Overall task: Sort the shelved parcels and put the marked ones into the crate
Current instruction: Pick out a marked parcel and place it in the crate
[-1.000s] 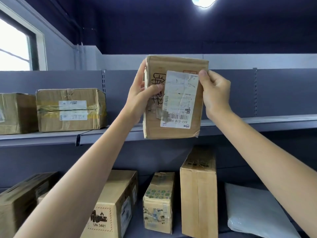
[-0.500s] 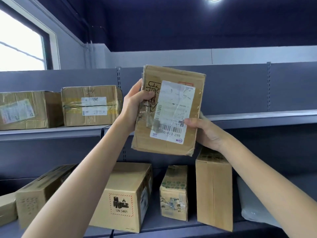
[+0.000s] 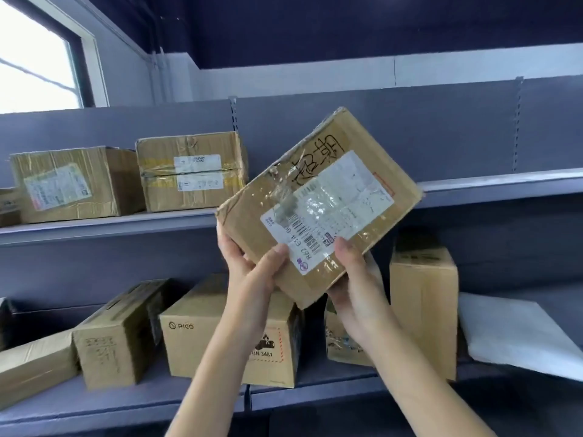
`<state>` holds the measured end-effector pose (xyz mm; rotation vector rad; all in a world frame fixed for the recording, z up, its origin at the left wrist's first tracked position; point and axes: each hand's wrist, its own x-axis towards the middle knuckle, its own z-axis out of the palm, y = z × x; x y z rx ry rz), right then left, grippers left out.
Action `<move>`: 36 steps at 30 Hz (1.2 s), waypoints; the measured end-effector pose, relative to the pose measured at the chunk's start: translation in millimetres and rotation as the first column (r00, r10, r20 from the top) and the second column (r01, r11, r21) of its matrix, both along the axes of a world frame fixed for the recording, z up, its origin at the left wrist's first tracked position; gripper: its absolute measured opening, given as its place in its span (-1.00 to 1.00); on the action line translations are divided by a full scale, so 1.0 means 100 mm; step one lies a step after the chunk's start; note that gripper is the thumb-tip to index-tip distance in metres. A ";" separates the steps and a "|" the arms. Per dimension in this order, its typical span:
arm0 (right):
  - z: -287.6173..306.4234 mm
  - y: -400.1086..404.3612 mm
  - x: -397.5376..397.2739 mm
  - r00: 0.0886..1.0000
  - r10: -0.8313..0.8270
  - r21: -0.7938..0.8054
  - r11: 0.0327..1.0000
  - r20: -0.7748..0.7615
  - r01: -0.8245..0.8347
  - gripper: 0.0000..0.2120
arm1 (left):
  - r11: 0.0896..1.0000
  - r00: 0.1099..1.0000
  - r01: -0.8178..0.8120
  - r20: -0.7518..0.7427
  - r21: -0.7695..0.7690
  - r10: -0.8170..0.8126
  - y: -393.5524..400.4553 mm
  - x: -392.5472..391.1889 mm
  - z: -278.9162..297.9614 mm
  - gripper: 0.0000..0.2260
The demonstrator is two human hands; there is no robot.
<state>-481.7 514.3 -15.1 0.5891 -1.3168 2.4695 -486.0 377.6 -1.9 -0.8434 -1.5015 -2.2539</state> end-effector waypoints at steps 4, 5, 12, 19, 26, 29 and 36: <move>-0.31 -0.07 0.05 0.998 -0.028 -0.021 0.999 0.052 0.029 0.04 | 0.993 0.999 0.018 0.040 0.116 -0.022 -0.23 0.01 -0.17 -0.46; -0.36 -0.02 0.07 0.998 -0.040 -0.029 0.999 0.052 0.041 -0.03 | 0.994 0.998 0.013 0.055 0.105 -0.019 -0.32 0.01 -0.20 -0.50; -0.56 0.46 0.21 0.981 -0.067 0.212 0.977 0.183 0.028 0.02 | 0.996 0.994 -0.060 0.082 -0.071 0.066 -0.74 0.08 -0.37 -0.66; -0.69 0.60 0.30 0.955 0.142 0.483 0.837 0.259 -0.255 0.03 | 0.989 0.964 -0.067 0.248 -0.128 0.098 -0.76 0.23 -0.61 -0.60; -1.27 0.63 0.37 0.910 0.112 0.301 0.921 0.399 -0.246 -0.22 | 0.921 0.902 -0.120 0.347 -0.371 0.257 -0.63 0.41 -0.89 -0.86; -1.71 0.52 0.43 0.846 0.099 0.103 0.979 0.524 -0.178 -0.44 | 0.874 0.820 -0.251 0.388 -0.417 0.420 -0.56 0.48 -1.10 -0.75; -2.31 -0.25 0.77 0.753 0.171 -0.204 0.978 0.636 -0.050 -0.39 | 0.952 0.603 -0.287 0.751 -0.110 0.269 -0.35 0.65 -1.98 -0.21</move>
